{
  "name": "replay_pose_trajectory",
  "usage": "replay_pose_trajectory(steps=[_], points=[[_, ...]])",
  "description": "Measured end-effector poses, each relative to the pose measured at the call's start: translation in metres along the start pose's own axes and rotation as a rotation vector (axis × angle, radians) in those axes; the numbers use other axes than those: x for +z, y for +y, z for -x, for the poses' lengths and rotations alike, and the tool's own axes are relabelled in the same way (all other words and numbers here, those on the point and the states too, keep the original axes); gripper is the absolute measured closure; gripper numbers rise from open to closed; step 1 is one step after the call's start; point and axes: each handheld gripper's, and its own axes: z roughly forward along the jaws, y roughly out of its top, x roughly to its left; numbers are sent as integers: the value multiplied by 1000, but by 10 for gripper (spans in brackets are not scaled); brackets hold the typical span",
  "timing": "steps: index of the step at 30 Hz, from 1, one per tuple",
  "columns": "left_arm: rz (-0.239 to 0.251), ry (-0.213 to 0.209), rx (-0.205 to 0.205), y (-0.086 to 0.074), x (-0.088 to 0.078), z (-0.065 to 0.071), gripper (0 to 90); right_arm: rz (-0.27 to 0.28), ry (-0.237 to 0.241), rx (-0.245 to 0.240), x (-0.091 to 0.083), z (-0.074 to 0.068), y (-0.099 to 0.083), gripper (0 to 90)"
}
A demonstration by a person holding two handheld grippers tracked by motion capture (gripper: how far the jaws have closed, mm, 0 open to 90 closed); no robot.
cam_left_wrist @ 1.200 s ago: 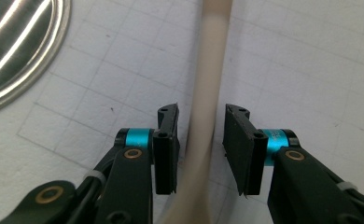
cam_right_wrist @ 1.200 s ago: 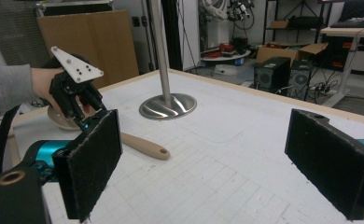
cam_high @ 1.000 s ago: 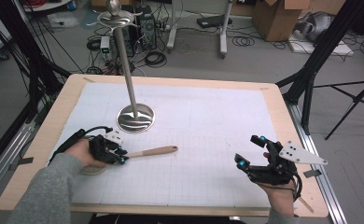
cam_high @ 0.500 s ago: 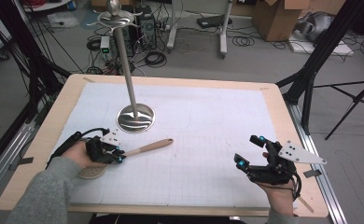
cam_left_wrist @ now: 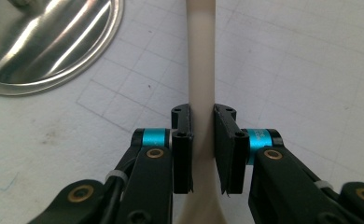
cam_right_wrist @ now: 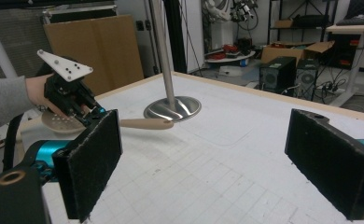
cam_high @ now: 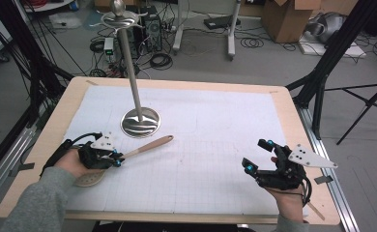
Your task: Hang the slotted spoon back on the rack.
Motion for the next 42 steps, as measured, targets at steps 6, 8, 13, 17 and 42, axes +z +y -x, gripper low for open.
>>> replay_pose_trajectory(steps=[6,8,13,17,42], points=[[31,32,-12,-5,-8,2,778,-2,5,0,2,0,0,98],[37,34,-13,-6,-11,3,778,-4,8,3,3,0,0,98],[67,54,-37,-7,-19,5,777,-8,10,3,5,0,1,98],[94,74,-56,-7,-25,8,777,-6,19,-5,6,1,2,98],[289,152,-205,-20,-72,5,777,31,43,-1,14,10,9,98]])
